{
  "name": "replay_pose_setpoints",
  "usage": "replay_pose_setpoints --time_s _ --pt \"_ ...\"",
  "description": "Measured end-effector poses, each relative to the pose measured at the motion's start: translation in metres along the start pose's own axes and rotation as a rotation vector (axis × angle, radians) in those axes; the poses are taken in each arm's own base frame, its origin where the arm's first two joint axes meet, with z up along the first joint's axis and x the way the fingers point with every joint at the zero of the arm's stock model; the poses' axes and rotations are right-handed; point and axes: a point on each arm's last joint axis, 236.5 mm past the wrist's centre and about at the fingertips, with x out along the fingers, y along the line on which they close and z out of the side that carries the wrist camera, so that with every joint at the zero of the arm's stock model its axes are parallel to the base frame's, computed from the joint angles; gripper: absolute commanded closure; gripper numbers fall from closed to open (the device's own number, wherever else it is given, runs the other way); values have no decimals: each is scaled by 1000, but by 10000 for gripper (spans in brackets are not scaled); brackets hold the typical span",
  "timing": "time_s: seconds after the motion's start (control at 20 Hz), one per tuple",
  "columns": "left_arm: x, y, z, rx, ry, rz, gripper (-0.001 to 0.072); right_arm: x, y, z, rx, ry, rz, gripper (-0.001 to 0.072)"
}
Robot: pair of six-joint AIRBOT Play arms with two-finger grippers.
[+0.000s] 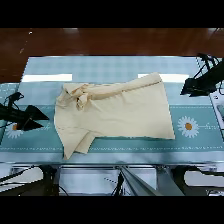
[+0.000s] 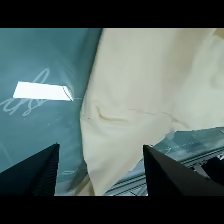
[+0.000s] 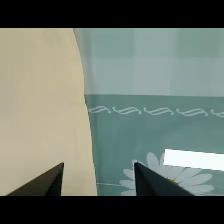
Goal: Fold the shirts.
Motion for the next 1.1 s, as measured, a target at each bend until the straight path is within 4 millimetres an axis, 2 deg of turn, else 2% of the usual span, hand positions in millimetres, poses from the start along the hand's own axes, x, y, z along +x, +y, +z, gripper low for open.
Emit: replay_pose_setpoints --time_s 0.25,0.45,0.5,0.55,0.6,0.75,0.85,0.9,0.95,1.1 --pt "33 4 -6 27 10 29 106 15 2 -8 -3 22 35 234" --pt "59 -7 -12 66 66 38 122 18 4 -10 -7 28 43 234" --pt "66 -11 -14 67 87 31 209 18 4 -11 -9 29 44 234" --pt "72 -11 -15 72 102 39 525 19 4 -12 -9 34 45 234" --pt "80 -10 -13 77 103 51 672 19 4 -14 -9 43 46 234" --pt "91 -14 -17 75 135 44 675 16 -1 -27 -17 76 36 239" --pt "93 -15 -18 76 141 43 675 14 -12 -44 15 76 31 236" --pt "94 -15 -18 79 142 44 675 15 -18 -53 43 60 33 146" --pt "94 -15 -18 86 141 47 675 18 -22 -66 77 51 51 106" --pt "92 -16 -16 127 131 50 675 36 -23 -113 181 34 150 111"
